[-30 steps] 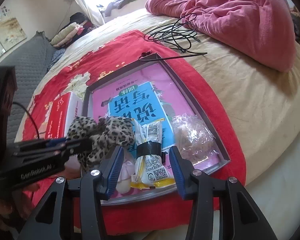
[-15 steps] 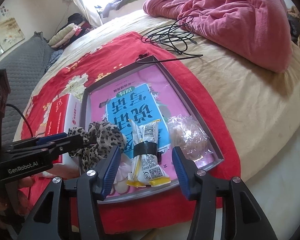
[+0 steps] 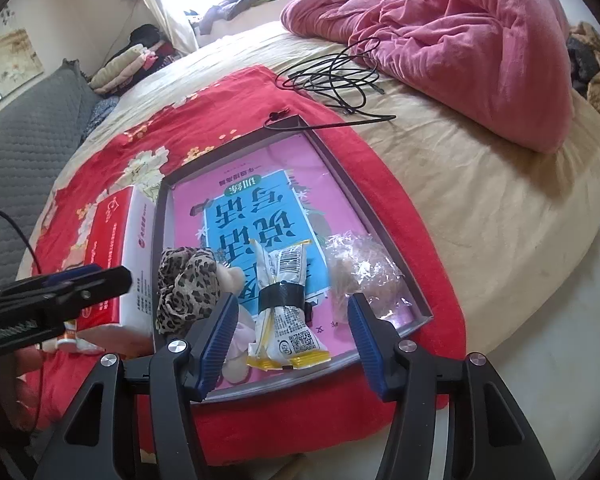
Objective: Organize soft objects
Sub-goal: 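Open both tools and withdraw them from the tray toward the item pile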
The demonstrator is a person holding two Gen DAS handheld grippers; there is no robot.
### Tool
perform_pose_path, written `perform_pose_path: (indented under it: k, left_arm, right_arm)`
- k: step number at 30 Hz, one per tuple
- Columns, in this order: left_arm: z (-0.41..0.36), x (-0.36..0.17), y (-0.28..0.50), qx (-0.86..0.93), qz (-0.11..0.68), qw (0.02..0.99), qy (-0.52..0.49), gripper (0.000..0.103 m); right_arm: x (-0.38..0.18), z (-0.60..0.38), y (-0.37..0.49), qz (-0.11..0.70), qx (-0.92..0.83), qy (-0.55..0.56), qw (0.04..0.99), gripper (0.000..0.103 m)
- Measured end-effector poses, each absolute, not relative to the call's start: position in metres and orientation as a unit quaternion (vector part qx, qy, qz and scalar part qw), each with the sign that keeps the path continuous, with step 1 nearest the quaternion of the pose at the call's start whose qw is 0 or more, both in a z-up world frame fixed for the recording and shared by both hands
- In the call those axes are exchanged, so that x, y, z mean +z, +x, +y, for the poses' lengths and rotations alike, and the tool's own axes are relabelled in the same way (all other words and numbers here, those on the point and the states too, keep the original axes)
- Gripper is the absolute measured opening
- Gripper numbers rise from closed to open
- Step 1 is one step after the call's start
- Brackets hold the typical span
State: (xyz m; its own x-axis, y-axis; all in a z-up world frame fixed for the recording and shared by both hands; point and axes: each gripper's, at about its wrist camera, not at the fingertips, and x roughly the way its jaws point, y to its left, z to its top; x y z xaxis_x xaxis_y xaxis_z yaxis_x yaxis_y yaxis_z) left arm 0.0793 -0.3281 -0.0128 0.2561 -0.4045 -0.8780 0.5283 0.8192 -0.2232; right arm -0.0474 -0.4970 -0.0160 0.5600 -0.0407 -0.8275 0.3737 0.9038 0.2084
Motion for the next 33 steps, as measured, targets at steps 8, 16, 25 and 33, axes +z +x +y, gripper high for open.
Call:
perform_pose_path:
  k: [8,16,25,33]
  left_arm:
    - [-0.310,0.001,0.077,-0.291,0.527,0.797,0.044,0.072]
    - [-0.299,0.011,0.071,-0.281,0.517,0.807,0.048,0.074]
    - [-0.283,0.017,0.065,-0.252,0.511,0.820,0.059,0.082]
    - [-0.270,0.026,0.057,-0.240,0.500,0.829,0.069,0.082]
  right_arm:
    - [-0.013,-0.493,-0.049,0.454,-0.126,0.178,0.864,0.069]
    - [-0.007,-0.487,-0.048,0.454,-0.132,0.167,0.865,0.072]
    - [0.005,-0.477,-0.048,0.453,-0.143,0.148,0.867,0.074]
    - [0.015,-0.458,-0.045,0.452,-0.136,0.126,0.873,0.074]
